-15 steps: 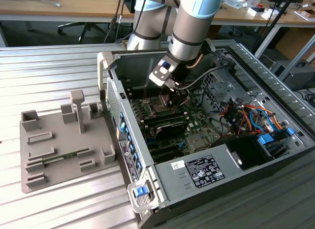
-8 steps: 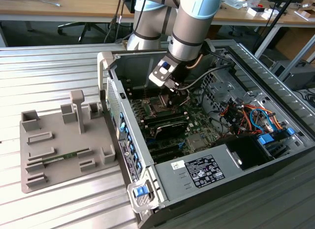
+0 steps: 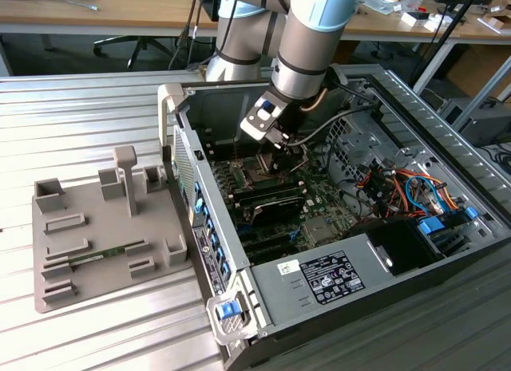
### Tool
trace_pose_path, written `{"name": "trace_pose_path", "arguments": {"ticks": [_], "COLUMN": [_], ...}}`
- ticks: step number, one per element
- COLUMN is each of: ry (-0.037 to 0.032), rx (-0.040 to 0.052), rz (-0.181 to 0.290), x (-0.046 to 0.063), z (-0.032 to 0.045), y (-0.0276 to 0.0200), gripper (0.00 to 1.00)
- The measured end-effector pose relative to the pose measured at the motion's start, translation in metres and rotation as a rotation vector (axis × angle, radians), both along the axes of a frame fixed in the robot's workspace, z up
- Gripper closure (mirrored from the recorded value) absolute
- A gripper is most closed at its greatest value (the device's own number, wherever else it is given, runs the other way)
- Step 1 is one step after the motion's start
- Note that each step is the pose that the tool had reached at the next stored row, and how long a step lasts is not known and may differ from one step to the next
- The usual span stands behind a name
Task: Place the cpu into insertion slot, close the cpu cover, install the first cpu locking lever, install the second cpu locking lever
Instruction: 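Place the cpu into insertion slot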
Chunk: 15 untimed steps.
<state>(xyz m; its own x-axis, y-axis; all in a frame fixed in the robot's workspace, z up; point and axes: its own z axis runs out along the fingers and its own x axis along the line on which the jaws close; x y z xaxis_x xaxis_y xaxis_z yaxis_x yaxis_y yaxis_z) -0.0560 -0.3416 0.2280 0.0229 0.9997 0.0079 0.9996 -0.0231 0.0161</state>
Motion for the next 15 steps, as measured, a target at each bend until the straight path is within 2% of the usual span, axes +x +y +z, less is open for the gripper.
{"name": "trace_pose_path", "arguments": {"ticks": [2, 4, 6, 15], "ry": [0.0000, -0.0001, 0.0000, -0.0001], "rx": [-0.0012, -0.0038, -0.0049, -0.0061], "rz": [0.010, 0.035, 0.047, 0.047], "x": [-0.0020, -0.0029, -0.0040, -0.0089], "z": [-0.0003, -0.0009, -0.0014, -0.0084], "y": [0.0035, 0.0045, 0.0047, 0.0048], "gripper": [0.46, 0.46, 0.46, 0.46]}}
